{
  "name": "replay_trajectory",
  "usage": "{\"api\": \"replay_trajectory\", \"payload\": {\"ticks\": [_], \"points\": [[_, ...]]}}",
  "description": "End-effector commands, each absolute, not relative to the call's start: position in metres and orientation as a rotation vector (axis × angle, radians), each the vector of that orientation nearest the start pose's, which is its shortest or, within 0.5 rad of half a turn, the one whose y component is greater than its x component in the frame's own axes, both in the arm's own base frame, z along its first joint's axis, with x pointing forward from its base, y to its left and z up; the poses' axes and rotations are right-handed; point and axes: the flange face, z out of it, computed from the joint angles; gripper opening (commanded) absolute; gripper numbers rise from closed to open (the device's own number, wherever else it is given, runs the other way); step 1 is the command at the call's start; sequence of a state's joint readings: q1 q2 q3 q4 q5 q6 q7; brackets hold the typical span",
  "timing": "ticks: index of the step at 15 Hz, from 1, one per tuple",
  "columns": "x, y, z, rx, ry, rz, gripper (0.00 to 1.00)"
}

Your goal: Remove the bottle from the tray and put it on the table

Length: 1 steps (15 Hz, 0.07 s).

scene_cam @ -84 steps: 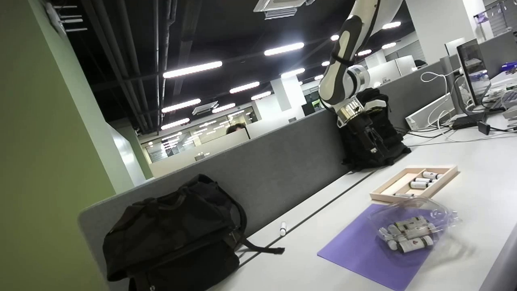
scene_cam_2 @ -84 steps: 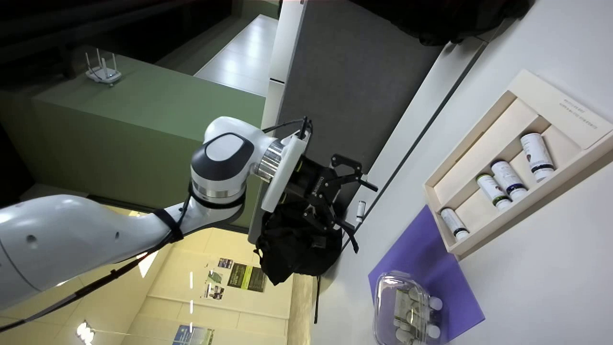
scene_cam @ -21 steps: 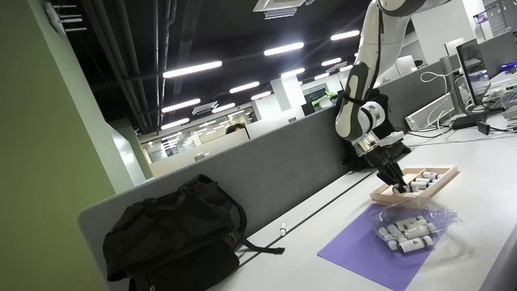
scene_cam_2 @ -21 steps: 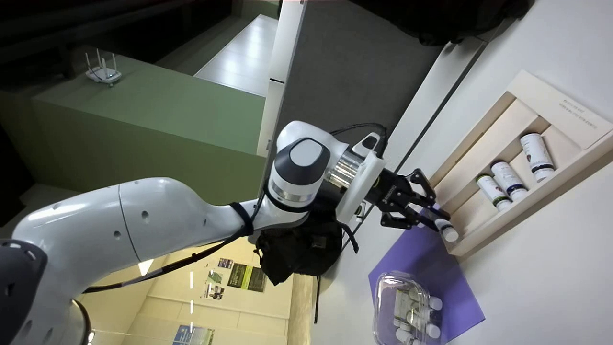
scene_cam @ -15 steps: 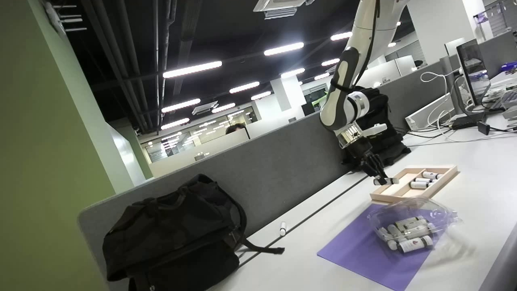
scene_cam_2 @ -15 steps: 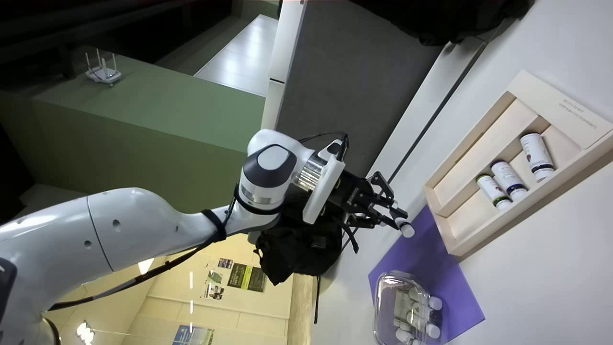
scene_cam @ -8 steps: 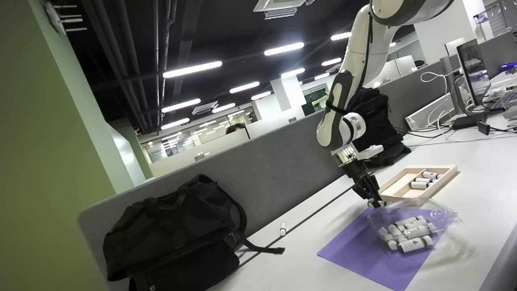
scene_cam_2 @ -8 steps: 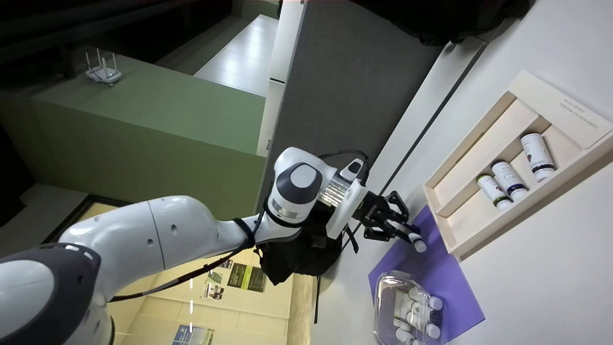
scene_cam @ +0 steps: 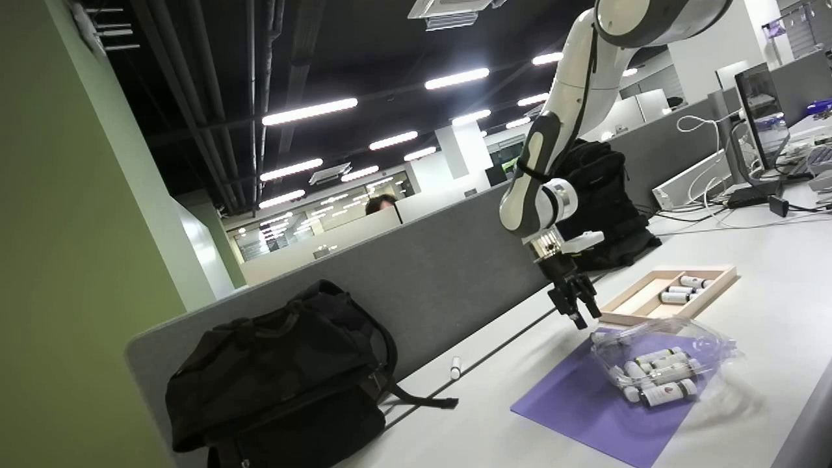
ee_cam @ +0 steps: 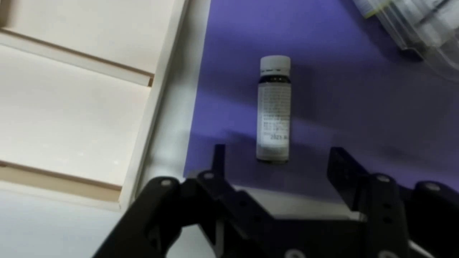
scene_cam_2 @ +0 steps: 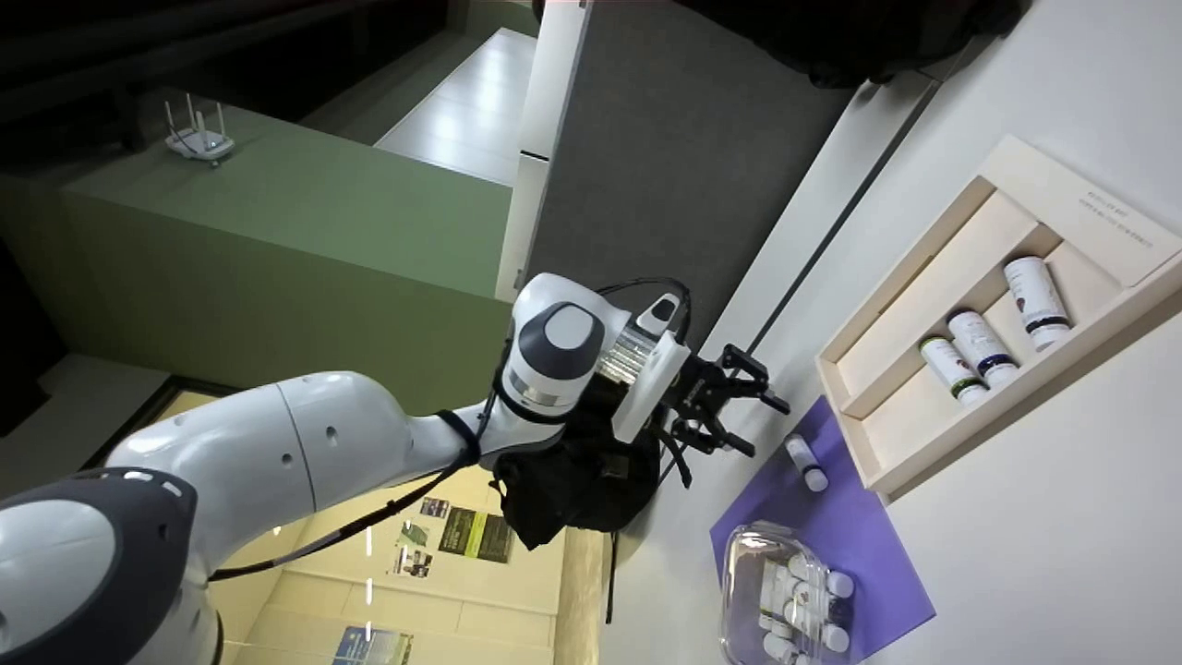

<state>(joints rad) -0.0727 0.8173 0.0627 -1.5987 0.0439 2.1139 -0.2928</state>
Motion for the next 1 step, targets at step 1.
{"api": "replay_trajectory", "payload": {"ticks": [1], "points": [[0.659, -0.0069, 0.1425, -2.96, -0.36, 0.418, 0.85]]}}
